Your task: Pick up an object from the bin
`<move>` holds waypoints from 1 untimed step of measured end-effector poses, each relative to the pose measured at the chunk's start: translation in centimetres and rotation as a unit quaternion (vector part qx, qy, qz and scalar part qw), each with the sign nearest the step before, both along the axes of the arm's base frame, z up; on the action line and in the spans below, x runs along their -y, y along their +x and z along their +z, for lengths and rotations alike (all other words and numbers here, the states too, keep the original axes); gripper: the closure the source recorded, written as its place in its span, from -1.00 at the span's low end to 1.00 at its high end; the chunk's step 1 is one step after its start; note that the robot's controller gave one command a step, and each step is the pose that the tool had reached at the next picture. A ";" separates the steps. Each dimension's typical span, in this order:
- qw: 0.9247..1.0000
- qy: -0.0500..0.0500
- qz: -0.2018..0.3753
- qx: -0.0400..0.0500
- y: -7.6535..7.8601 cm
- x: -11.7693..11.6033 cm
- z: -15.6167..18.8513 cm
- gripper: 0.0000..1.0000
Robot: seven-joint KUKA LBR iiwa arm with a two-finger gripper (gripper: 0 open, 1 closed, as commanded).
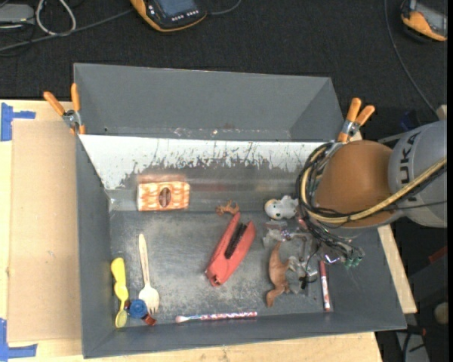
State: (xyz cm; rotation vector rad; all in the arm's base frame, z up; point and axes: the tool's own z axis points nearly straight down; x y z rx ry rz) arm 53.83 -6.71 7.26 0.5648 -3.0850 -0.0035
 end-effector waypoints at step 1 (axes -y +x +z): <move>0.983 0.001 0.184 0.005 1.0 0.1 1.6 -1.00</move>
Offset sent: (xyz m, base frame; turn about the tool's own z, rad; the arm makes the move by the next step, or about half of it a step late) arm -0.0583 0.0036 -0.0026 -0.2780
